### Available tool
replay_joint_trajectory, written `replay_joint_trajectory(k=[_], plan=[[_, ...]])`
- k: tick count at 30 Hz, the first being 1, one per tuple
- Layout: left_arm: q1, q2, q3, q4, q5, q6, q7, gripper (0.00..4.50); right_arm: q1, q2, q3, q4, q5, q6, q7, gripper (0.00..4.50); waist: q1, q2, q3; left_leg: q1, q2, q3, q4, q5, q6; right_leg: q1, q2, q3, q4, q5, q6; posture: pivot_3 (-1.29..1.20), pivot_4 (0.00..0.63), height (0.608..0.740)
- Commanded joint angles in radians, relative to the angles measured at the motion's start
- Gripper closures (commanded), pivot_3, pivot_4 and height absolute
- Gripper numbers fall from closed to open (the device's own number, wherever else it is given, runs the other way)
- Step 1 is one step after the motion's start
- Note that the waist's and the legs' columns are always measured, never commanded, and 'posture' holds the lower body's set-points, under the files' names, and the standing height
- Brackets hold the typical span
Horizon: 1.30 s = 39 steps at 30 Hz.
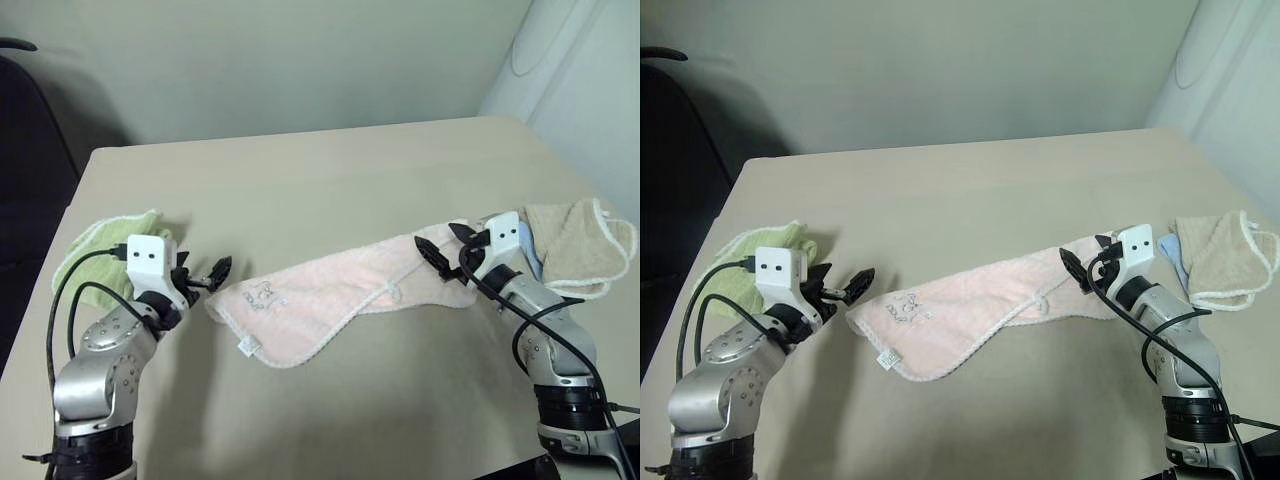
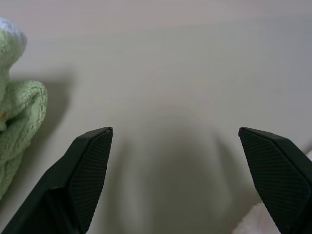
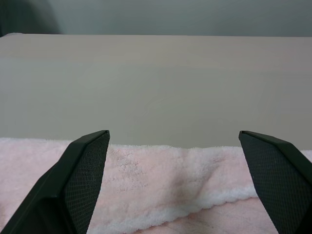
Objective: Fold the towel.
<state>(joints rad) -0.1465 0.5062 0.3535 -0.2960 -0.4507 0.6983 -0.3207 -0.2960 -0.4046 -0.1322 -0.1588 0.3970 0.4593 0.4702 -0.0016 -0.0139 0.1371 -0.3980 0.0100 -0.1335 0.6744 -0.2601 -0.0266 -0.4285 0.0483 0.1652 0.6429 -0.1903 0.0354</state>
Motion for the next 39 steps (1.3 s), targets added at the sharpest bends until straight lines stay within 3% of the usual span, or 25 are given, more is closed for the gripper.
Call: replay_joint_trajectory(k=[1,19,27,33,39], plan=[[-0.031,-0.002,-0.001,-0.009,-0.005,-0.011,0.002,0.0,-0.02,-0.002,-0.01,-0.021,-0.005,-0.03,0.001,0.01,0.0,0.0,0.0,0.0,0.0,0.0,0.0,0.0,0.0,0.0,0.0,0.0,0.0,0.0,0.0,0.0,0.15,0.735],[-0.101,-0.005,-0.094,0.08,0.054,-0.062,-0.05,0.0,0.08,-0.024,-0.054,-0.112,-0.01,-0.016,-0.038,0.01,0.001,0.0,0.0,0.0,0.0,0.0,0.0,0.0,0.0,0.0,0.0,0.0,0.0,0.0,0.001,0.0,0.15,0.735],[-0.085,-0.008,-0.069,0.027,0.035,-0.037,-0.046,0.0,0.02,-0.063,-0.043,-0.039,-0.063,-0.034,-0.047,0.01,0.0,0.0,0.0,0.0,0.0,0.001,0.0,0.0,0.0,0.0,0.0,0.0,0.0,0.001,0.001,0.0,0.15,0.735],[-0.051,0.006,-0.073,-0.037,-0.006,-0.009,-0.08,0.0,-0.128,-0.281,0.17,0.214,-0.401,-0.213,0.011,0.01,-0.001,0.0,0.0,0.0,0.0,0.001,0.0,0.0,0.0,0.0,-0.001,0.001,-0.001,0.005,0.009,0.0,0.15,0.735],[-0.052,-0.025,-0.092,-0.026,0.008,-0.03,-0.058,0.0,-0.315,-0.4,0.348,0.546,-0.624,-0.481,0.096,0.01,0.001,0.0,0.0,0.0,0.002,0.0,-0.002,-0.001,0.001,-0.001,-0.001,0.001,0.0,0.007,0.009,0.0,0.15,0.735]])
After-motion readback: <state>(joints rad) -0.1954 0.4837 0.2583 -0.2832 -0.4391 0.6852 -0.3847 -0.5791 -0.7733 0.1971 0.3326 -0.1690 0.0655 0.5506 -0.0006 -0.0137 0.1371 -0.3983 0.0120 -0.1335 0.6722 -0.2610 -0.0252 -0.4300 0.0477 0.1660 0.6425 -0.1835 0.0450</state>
